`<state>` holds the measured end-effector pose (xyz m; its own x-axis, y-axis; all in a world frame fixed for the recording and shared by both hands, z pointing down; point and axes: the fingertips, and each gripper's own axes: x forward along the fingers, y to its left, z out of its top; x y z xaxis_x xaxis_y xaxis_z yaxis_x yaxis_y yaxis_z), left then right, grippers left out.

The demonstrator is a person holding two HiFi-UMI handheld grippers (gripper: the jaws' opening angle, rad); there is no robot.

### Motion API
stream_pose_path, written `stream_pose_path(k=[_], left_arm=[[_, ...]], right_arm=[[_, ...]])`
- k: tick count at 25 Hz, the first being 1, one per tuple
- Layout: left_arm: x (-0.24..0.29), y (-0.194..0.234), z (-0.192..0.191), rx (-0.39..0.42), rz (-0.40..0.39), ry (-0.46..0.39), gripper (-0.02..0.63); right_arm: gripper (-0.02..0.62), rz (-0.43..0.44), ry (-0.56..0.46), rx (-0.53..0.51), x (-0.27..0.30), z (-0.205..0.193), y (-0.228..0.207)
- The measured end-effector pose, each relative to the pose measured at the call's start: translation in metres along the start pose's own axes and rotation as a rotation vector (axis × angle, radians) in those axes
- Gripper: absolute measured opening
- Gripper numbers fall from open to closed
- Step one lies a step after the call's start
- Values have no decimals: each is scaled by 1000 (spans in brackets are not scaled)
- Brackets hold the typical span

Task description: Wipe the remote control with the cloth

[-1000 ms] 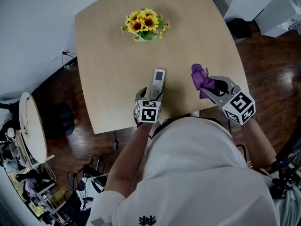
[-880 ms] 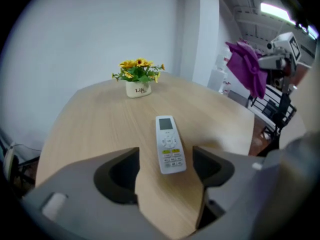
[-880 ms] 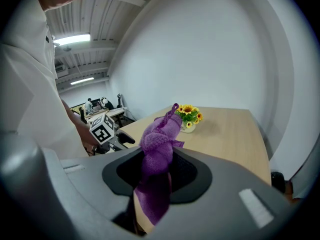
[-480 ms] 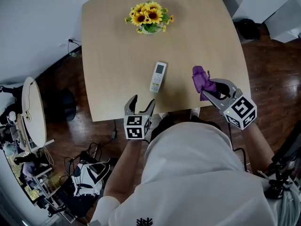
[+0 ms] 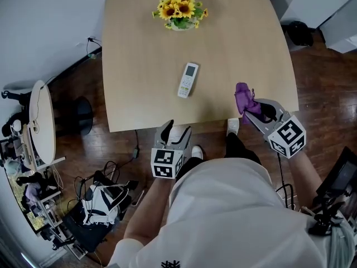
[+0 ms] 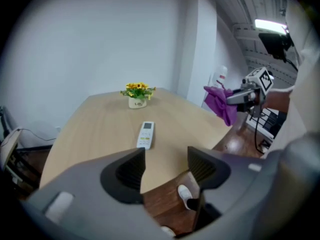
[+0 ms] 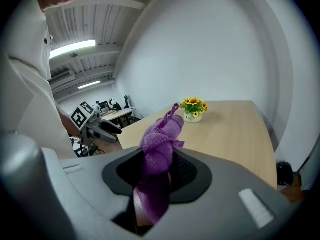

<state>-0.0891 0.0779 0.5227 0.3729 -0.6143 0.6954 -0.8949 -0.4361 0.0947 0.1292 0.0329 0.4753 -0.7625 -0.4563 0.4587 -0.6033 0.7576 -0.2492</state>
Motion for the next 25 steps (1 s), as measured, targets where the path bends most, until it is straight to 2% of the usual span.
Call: stream_pose_path(k=[3, 6, 8, 12, 16, 19, 25], left_arm=[[-13, -8, -15, 49, -35, -3, 287], [-47, -6, -40, 64, -60, -39, 287], [-73, -1, -59, 53, -94, -63, 287], [-127, -3, -96, -30, -205, -122, 287], [-167, -9, -129, -23, -268, -132, 287], [-191, -16, -142, -8, -279, -149, 287], [-209, -28, -156, 7, -256, -181, 287]], right_arm=[[124, -31, -1, -28, -8, -3, 22], [124, -85, -8, -56, -18, -8, 60], [124, -119, -21, -66, -21, -8, 90], [124, -198, -55, -29, -38, -20, 164], [124, -217, -26, 28, -55, -46, 237], [124, -207, 12, 13, -63, -58, 272], [124, -209, -3, -76, -73, -52, 298]])
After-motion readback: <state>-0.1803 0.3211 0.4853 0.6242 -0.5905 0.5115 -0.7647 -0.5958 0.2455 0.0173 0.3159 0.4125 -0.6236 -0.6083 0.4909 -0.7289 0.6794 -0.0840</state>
